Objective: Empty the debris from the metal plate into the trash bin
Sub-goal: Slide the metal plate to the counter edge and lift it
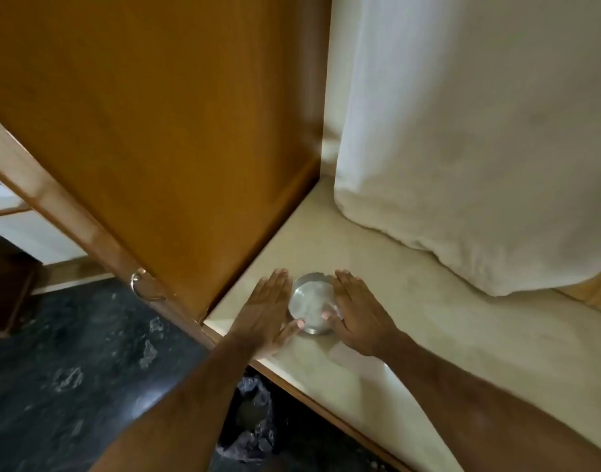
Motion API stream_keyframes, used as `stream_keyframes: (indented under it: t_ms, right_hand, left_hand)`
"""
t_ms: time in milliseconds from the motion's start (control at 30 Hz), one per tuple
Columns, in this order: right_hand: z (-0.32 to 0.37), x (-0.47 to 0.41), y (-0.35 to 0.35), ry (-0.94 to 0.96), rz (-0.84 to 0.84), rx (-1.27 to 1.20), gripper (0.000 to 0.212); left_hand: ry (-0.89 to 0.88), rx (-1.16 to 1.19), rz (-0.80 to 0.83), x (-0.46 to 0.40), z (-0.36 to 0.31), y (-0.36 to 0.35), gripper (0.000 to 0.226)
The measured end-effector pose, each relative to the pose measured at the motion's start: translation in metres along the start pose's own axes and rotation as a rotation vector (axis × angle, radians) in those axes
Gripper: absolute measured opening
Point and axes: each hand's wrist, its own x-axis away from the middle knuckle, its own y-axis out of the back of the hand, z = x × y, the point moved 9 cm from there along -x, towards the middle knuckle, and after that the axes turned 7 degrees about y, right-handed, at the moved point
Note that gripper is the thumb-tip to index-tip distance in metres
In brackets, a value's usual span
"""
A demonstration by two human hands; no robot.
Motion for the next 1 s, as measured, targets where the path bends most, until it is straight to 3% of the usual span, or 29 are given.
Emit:
stream_keyframes:
  t_ms: [100, 333, 633, 1000]
  right_hand:
    - [-0.006, -0.006, 0.006, 0.038, 0.011, -0.032, 0.09]
    - [-0.03, -0.025, -0.001, -0.062, 0.316, -0.128, 0.135]
    - [-0.029, -0.039, -0.003, -0.006, 0.343, -0.203, 0.14]
    - [-0.023, -0.038, 0.001, 0.004, 0.333, -0.225, 0.136]
  left_hand:
    - [-0.016, 0.011, 0.003, -0.004, -0.004, -0.008, 0.099]
    - [-0.021, 0.064, 0.038, -0.017, 0.0, -0.017, 0.108]
    - [0.018, 0.203, 0.045, -0.031, -0.002, -0.021, 0.128]
    - [0.05, 0.366, -0.006, -0.028, 0.0, -0.021, 0.128]
